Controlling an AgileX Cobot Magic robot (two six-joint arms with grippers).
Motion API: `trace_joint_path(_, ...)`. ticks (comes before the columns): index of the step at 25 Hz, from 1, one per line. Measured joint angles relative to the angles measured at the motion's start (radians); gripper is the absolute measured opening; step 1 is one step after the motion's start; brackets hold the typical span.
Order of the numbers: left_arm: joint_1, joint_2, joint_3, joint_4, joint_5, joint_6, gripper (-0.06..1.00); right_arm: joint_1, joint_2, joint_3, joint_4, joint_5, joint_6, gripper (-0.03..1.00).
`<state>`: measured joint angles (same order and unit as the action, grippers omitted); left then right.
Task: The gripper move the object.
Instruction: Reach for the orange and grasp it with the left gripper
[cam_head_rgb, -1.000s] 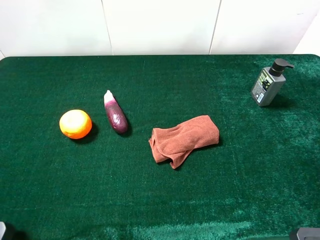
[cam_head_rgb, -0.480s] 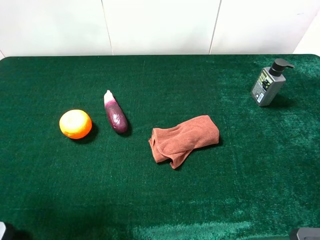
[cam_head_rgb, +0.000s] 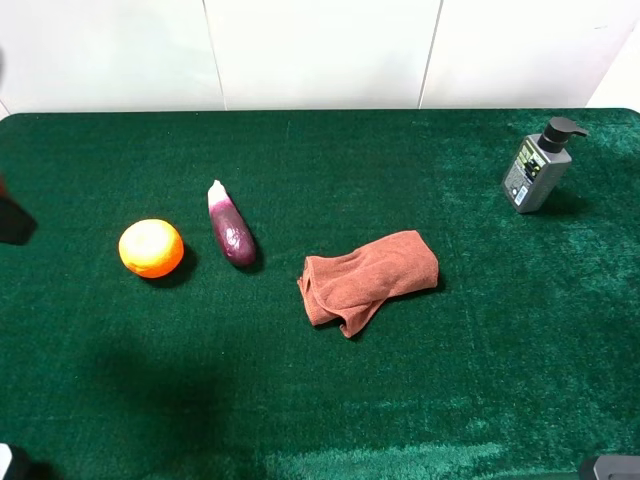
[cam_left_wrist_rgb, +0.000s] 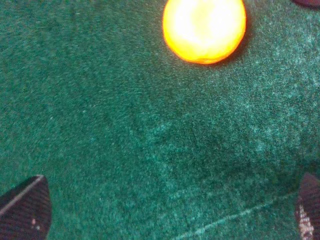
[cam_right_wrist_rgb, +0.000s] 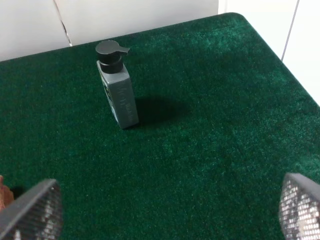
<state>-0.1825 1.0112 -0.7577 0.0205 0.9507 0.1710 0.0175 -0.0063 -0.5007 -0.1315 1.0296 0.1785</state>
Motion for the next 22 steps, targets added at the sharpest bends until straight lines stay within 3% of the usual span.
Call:
trace_joint_path(6, -0.039, 0.144, -0.021, 0.005, -0.055, 0.026, 0.99, 0.000, 0.000, 0.000, 0.000, 0.000, 0.000, 0.65)
trace_joint_path(22, -0.040, 0.443, -0.026, -0.032, -0.236, 0.170, 0.99, 0.000, 0.000, 0.000, 0.000, 0.000, 0.000, 0.65)
